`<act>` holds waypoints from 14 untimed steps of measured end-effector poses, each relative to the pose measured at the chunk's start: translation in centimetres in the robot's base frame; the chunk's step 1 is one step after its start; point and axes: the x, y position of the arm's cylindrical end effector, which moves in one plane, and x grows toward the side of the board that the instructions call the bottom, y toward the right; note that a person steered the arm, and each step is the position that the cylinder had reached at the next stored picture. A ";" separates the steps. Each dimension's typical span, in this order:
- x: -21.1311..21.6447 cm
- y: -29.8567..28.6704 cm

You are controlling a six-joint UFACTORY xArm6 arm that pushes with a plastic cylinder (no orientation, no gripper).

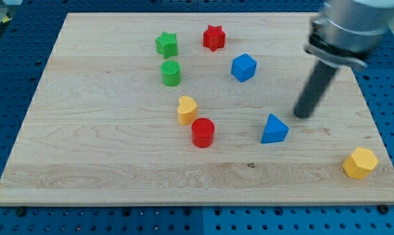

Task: Move the blue triangle parallel to the yellow hexagon

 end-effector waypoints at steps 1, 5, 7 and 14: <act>-1.0 -8.4; 3.0 -8.3; 3.9 -3.3; 9.3 -1.5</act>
